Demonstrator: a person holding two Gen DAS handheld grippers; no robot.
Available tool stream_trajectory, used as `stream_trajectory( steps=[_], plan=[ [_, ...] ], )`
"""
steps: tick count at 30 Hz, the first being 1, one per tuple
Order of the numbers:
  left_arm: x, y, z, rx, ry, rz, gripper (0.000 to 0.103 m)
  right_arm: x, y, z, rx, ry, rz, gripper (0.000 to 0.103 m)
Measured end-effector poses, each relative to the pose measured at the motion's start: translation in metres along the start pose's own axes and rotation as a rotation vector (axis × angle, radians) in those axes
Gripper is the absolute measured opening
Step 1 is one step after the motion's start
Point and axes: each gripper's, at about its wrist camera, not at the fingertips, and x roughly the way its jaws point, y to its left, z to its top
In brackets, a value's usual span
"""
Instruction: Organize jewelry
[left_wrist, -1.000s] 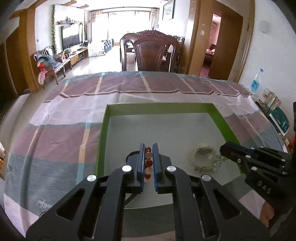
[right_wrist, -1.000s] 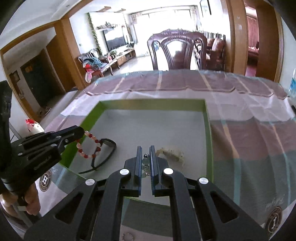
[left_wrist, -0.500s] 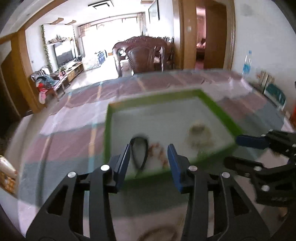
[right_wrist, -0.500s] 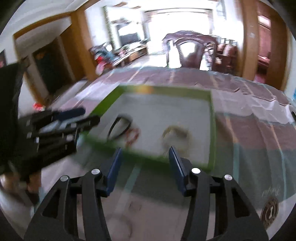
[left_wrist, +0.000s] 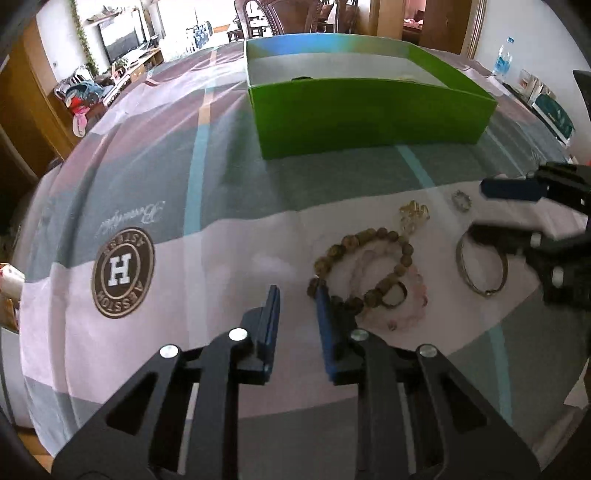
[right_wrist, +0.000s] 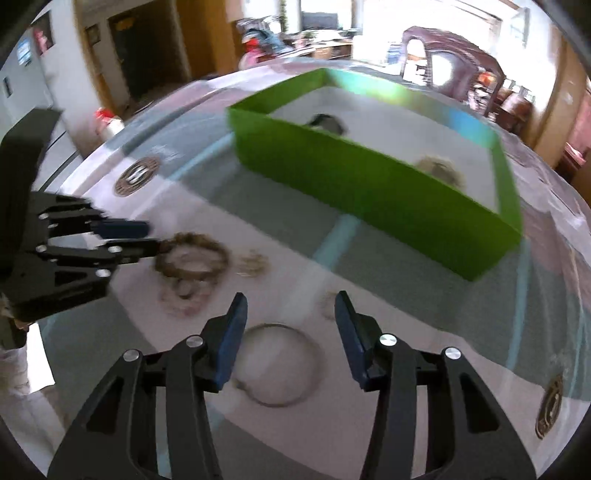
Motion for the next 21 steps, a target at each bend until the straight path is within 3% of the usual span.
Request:
stream_trajectory(
  steps=[3, 11, 18, 21],
  plan=[
    [0.007, -0.005, 0.001, -0.001, -0.003, -0.014, 0.022, 0.013, 0.024, 0.000, -0.049, 0.044, 0.043, 0.049],
    [0.008, -0.012, 0.006, -0.010, -0.021, -0.040, 0.022, 0.035, 0.040, 0.002, -0.072, 0.075, -0.010, 0.049],
    [0.010, -0.014, 0.018, -0.017, -0.038, -0.064, 0.033, 0.026, -0.010, -0.003, 0.033, 0.072, -0.098, 0.049],
    [0.025, -0.031, 0.027, 0.032, -0.007, -0.079, 0.033, 0.020, -0.041, -0.007, 0.118, 0.044, -0.199, 0.049]
  ],
)
